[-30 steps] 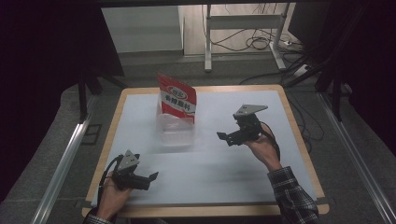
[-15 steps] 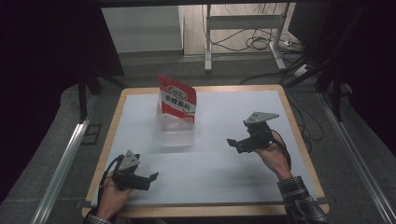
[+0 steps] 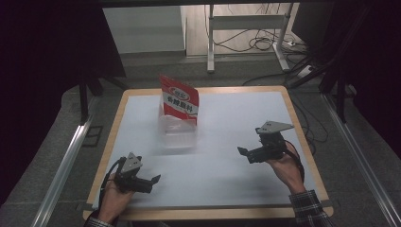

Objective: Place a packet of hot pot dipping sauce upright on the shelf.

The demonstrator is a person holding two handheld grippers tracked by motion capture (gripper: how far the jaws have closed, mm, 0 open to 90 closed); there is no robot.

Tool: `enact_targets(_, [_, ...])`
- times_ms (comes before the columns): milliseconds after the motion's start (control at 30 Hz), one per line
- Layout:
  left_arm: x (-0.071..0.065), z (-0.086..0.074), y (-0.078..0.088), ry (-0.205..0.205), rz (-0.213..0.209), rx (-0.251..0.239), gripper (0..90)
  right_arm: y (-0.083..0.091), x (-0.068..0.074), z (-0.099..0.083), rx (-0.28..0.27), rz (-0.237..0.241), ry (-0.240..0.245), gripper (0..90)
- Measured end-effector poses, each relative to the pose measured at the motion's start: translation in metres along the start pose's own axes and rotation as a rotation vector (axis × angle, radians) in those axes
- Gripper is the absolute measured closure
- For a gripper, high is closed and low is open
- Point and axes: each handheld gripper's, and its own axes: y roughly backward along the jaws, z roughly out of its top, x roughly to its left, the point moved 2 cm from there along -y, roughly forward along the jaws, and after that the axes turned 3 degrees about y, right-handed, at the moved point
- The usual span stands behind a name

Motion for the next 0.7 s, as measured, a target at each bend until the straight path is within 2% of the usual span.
enact_targets(300, [0.000, 0.000, 0.000, 0.000, 0.004, -0.001, 0.0, 0.015, 0.006, -0.017, -0.004, -0.031, -0.008, 0.0])
enact_targets(500, [0.000, 0.000, 0.000, 0.000, 0.006, 0.002, 0.0, 0.027, 0.010, -0.031, -0.025, -0.054, 0.006, 0.1])
enact_targets(700, [0.001, 0.000, 0.000, 0.002, 0.008, 0.000, 0.0, 0.032, 0.011, -0.044, -0.012, -0.071, 0.002, 0.2])
